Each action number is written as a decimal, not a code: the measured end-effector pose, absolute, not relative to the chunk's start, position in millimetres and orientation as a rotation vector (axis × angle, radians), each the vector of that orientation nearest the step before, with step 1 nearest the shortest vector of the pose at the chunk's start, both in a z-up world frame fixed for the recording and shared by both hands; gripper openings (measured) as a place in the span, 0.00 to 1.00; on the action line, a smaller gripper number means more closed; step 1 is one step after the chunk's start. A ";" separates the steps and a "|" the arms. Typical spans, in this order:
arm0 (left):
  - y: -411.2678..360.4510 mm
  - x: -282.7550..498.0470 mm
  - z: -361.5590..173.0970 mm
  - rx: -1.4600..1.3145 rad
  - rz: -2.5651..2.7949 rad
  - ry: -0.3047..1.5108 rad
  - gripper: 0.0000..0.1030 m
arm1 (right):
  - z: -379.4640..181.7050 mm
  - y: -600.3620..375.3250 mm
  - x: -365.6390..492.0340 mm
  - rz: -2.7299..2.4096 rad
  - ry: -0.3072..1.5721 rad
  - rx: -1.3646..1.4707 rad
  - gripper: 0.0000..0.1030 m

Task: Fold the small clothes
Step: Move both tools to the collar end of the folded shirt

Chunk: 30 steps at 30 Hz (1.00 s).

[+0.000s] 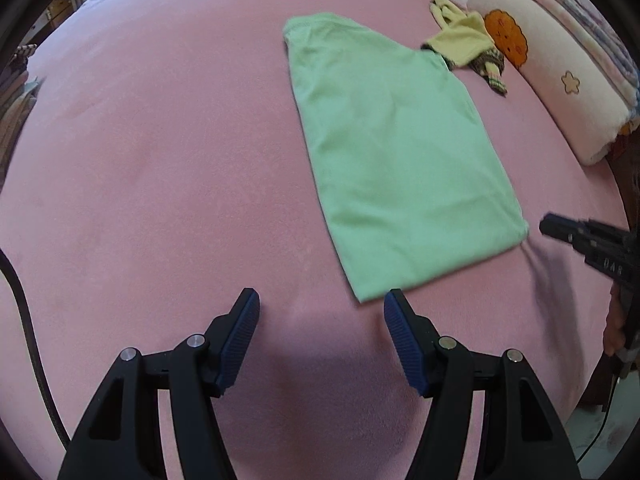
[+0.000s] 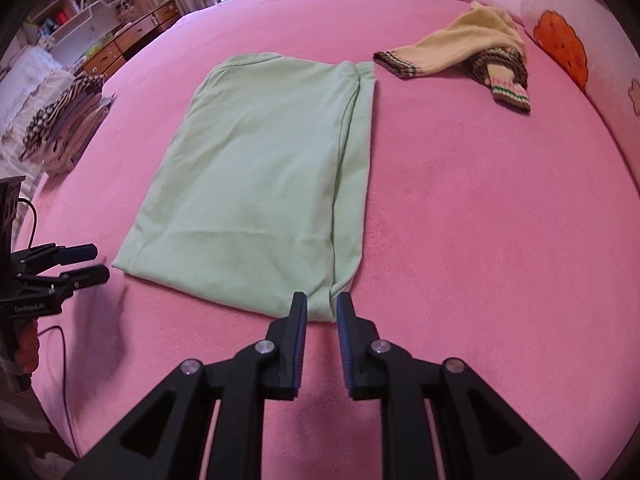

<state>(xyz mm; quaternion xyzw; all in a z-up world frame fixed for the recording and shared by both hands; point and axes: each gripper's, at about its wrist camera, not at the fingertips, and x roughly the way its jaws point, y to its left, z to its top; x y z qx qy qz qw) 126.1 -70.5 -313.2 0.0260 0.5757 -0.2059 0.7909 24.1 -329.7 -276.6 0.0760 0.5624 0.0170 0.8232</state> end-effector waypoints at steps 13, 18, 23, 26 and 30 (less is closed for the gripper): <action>-76.6 239.6 -257.4 0.105 -0.455 1.072 0.62 | -261.4 -334.9 29.1 0.023 1.146 0.250 0.41; -85.5 253.1 -267.5 0.088 -0.510 1.129 0.62 | -265.8 -339.2 48.7 0.019 1.139 0.231 0.41; -101.6 259.8 -288.1 0.085 -0.530 1.161 0.62 | -271.9 -344.4 87.7 0.052 1.121 0.190 0.42; -109.3 272.1 -298.2 0.074 -0.544 1.183 0.62 | -276.0 -349.1 110.1 0.073 1.115 0.187 0.42; -115.8 289.9 -309.4 0.030 -0.579 1.227 0.62 | -285.4 -358.8 141.3 0.110 1.117 0.199 0.42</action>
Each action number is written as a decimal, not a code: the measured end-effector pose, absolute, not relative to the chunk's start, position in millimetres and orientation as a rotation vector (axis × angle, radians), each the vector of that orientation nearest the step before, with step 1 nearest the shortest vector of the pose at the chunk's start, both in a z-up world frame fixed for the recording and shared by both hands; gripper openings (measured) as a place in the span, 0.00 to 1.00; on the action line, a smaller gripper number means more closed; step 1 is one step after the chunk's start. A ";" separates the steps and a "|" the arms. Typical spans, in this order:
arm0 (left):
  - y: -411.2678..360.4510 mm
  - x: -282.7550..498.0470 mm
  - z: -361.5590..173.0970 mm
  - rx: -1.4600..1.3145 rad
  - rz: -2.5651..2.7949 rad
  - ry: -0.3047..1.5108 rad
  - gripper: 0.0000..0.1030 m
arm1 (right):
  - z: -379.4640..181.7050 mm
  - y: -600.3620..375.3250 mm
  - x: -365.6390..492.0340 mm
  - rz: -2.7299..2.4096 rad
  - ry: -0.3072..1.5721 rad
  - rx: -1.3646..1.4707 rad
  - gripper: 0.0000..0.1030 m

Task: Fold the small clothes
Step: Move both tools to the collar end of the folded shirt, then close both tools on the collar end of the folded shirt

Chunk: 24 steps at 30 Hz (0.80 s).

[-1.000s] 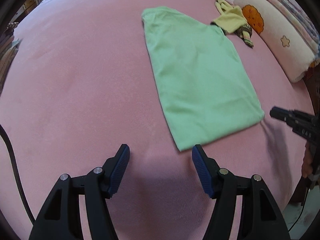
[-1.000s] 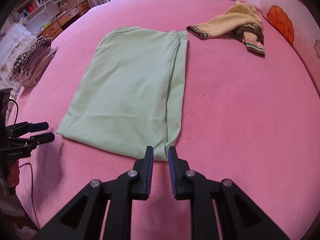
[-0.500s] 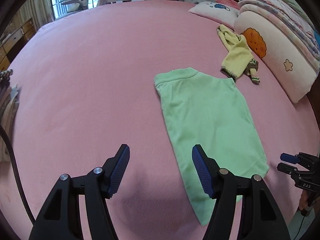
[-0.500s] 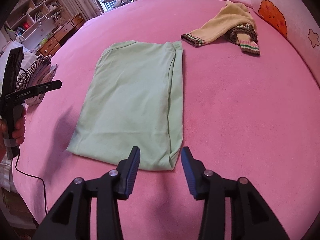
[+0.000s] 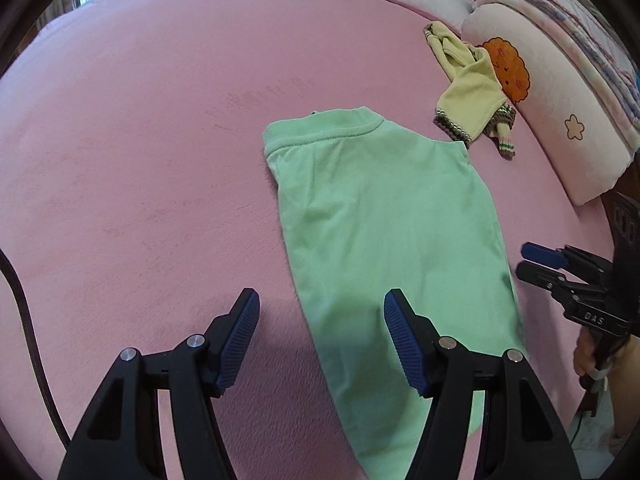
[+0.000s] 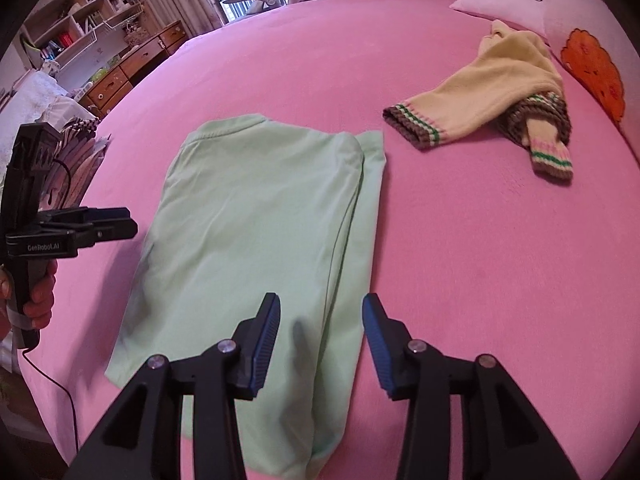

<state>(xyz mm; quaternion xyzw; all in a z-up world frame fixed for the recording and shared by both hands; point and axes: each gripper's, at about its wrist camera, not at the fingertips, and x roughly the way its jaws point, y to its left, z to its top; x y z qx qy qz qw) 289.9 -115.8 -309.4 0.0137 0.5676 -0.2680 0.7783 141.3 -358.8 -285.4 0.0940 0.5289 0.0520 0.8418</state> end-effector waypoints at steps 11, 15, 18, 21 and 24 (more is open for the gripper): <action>-130.7 324.0 -344.2 -0.045 -0.645 1.312 0.62 | -323.2 -380.7 190.5 0.140 1.189 0.266 0.42; -133.9 328.4 -354.5 -0.040 -0.658 1.318 0.62 | -330.8 -384.7 200.8 0.184 1.179 0.314 0.49; -135.7 331.7 -357.8 -0.045 -0.675 1.308 0.62 | -335.3 -386.6 212.2 0.223 1.165 0.339 0.50; -137.6 335.8 -360.1 -0.052 -0.695 1.302 0.62 | -339.0 -388.1 225.2 0.262 1.152 0.367 0.51; -140.0 340.4 -362.1 -0.057 -0.709 1.295 0.63 | -341.9 -384.4 236.6 0.296 1.143 0.369 0.51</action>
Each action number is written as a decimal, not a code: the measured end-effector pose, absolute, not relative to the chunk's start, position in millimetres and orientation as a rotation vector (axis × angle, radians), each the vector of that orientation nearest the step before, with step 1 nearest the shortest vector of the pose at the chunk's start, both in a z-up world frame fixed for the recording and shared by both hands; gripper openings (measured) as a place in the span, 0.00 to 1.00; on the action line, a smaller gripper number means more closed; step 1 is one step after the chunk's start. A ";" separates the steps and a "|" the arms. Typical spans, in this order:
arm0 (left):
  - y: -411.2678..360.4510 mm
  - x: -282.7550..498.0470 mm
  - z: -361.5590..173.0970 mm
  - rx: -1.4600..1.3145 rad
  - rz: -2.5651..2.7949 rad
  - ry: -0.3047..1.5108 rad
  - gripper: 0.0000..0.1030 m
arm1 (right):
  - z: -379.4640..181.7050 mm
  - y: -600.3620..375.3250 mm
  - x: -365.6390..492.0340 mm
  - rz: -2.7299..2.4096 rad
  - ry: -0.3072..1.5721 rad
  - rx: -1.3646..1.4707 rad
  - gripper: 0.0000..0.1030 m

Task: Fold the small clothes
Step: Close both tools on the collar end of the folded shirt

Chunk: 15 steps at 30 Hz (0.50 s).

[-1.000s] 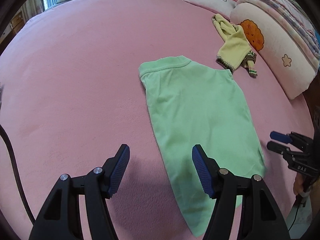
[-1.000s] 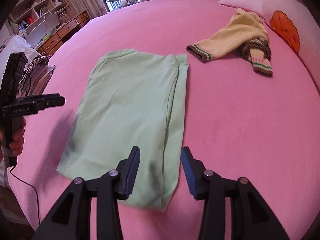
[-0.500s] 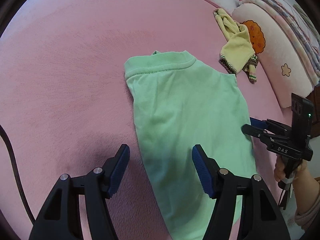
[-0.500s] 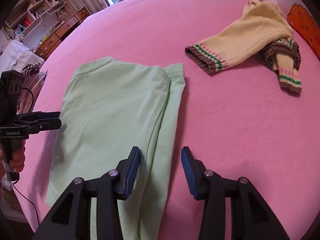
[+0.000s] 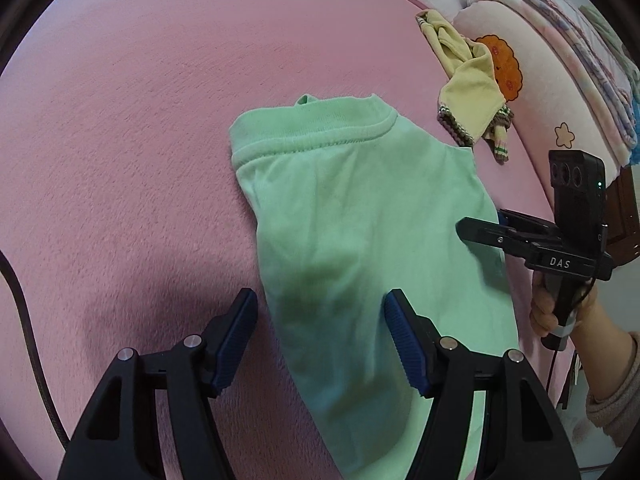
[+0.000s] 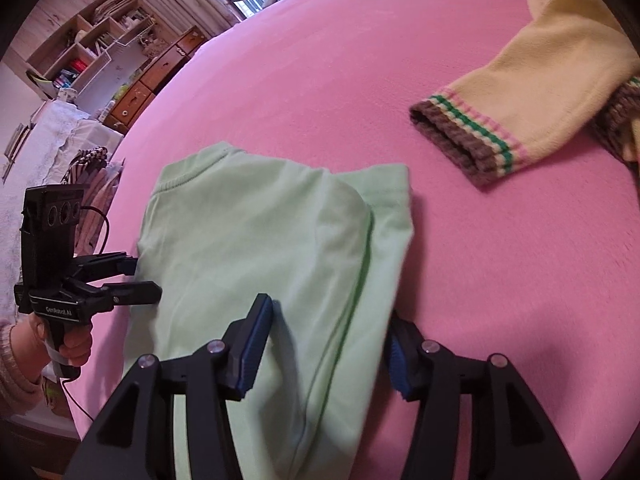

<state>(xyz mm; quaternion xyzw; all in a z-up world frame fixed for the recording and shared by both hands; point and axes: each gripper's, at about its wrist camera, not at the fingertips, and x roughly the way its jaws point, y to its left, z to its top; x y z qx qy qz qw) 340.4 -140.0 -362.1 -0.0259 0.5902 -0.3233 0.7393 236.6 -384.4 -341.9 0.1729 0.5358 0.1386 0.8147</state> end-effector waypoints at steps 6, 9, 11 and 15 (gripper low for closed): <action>-148.3 348.0 -361.6 -0.059 -0.724 1.289 0.63 | -340.5 -371.7 245.2 0.334 1.141 0.315 0.44; -151.4 350.0 -360.0 -0.067 -0.738 1.293 0.63 | -338.1 -363.0 246.3 0.379 1.164 0.318 0.28; -153.7 349.7 -358.8 -0.061 -0.752 1.295 0.55 | -337.1 -360.7 243.4 0.390 1.171 0.298 0.28; -159.8 350.7 -360.6 -0.042 -0.745 1.299 0.55 | -342.3 -361.1 247.7 0.385 1.186 0.320 0.28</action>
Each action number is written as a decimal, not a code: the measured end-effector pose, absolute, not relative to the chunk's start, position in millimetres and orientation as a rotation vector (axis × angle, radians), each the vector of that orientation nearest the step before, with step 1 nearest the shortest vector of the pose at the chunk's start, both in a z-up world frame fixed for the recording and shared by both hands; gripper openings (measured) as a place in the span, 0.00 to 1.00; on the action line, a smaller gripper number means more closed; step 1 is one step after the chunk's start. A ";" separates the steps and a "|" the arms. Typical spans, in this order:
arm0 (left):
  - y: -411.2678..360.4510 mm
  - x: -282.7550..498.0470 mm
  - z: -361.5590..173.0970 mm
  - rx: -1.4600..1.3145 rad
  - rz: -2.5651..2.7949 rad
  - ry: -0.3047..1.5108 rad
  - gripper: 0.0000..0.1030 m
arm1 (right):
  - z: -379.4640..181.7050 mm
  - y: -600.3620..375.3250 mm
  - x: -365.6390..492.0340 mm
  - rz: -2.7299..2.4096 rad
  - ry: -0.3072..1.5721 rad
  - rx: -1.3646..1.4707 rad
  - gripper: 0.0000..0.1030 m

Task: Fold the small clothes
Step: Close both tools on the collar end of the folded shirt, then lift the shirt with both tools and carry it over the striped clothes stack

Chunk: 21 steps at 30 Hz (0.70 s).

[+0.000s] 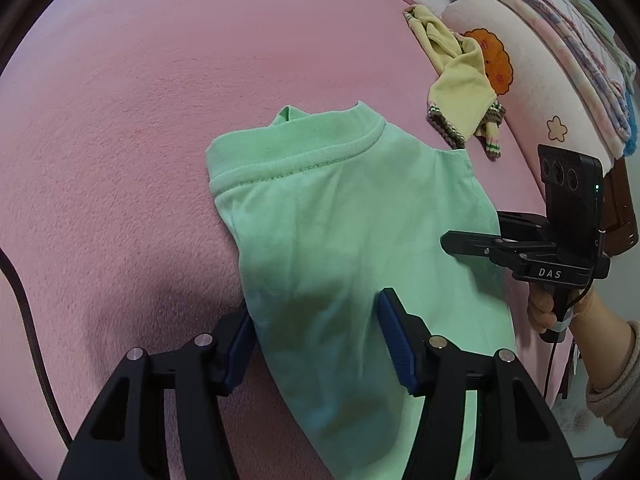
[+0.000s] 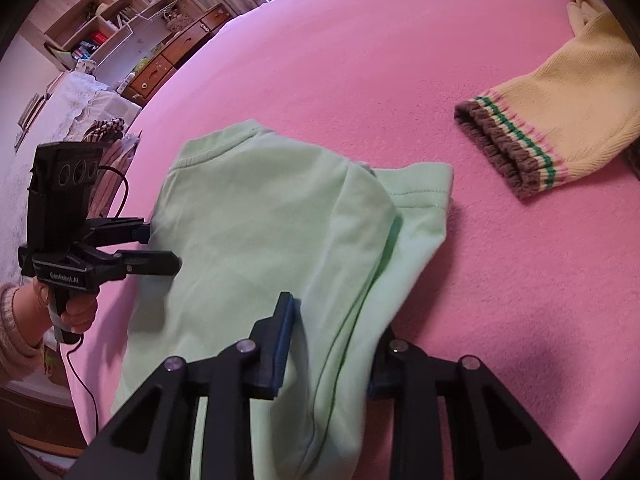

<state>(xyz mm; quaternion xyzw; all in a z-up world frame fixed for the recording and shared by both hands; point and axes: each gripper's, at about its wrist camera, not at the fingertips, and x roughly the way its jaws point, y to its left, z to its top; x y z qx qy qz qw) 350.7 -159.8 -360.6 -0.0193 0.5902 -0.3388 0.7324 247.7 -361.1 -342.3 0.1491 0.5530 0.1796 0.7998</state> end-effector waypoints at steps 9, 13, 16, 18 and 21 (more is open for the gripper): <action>-167.8 354.8 -364.1 -0.028 -0.728 1.272 0.36 | -345.4 -358.2 256.7 0.365 1.151 0.342 0.15; -167.7 353.1 -362.4 -0.057 -0.731 1.250 0.13 | -341.2 -353.0 253.5 0.344 1.127 0.316 0.09; -170.8 344.0 -355.2 -0.017 -0.723 1.193 0.08 | -333.9 -346.7 248.0 0.317 1.101 0.259 0.08; -174.4 334.1 -347.3 0.028 -0.712 1.138 0.07 | -326.0 -343.2 243.5 0.297 1.075 0.235 0.07; -174.3 325.3 -336.0 0.036 -0.698 1.092 0.07 | -310.2 -339.2 234.2 0.275 1.031 0.196 0.07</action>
